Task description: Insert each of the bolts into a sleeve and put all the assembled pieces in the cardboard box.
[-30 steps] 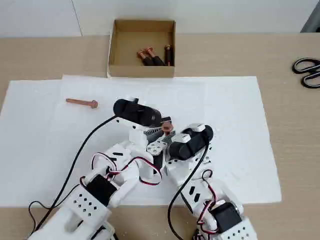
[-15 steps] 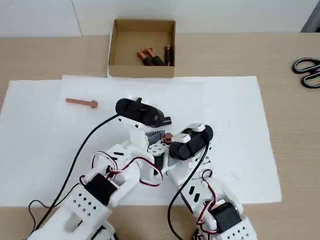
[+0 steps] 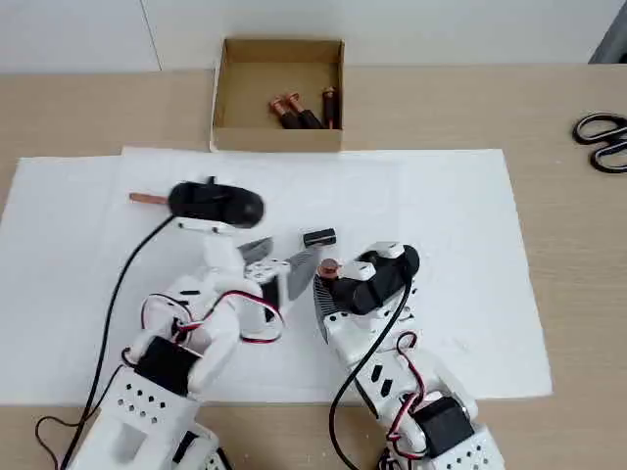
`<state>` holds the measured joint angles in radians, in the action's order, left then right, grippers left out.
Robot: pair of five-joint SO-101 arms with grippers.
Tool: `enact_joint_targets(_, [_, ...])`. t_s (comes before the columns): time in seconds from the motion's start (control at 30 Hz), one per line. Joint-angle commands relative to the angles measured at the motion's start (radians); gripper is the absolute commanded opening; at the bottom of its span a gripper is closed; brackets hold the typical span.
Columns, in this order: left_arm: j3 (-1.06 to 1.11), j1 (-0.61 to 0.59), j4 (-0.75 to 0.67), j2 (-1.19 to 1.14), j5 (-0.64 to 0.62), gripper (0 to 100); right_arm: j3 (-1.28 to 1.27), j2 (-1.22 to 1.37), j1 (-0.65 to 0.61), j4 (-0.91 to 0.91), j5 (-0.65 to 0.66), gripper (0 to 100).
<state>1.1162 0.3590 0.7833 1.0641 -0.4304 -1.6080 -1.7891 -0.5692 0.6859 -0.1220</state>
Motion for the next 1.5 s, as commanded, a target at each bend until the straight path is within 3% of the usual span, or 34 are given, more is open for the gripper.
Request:
enact_joint_targets(0.0, [-0.053, -0.109, 0.034, 0.029, 0.002, 23, 0.02, -0.008, 0.002, -0.013, -0.002, 0.4])
enact_joint_targets(0.2, [-0.053, -0.374, 0.181, 0.06, 0.084, 23, 0.025, -0.001, 0.07, 0.025, 0.003, 0.4])
enact_joint_targets(0.3, [-0.053, -0.477, 0.285, 0.075, 0.137, 23, 0.049, -0.001, 0.157, 0.113, 0.095, 0.4])
enact_joint_targets(0.57, [-0.045, -0.585, 0.463, 0.143, 0.175, 23, 0.279, 0.067, 0.245, 0.216, 0.209, 0.4])
enact_joint_targets(1.0, [-0.038, -0.582, 0.519, 0.316, 0.178, 23, 1.206, 1.055, 0.268, 0.217, 0.204, 0.4])
enact_joint_targets(1.33, [0.12, -0.583, 0.459, 0.54, 0.18, 23, 1.958, 1.762, 0.266, 0.214, 0.201, 0.4])
enact_joint_targets(1.47, [0.151, -0.583, 0.459, 0.617, 0.18, 23, 2.182, 2.009, 0.266, 0.105, 0.201, 0.4])
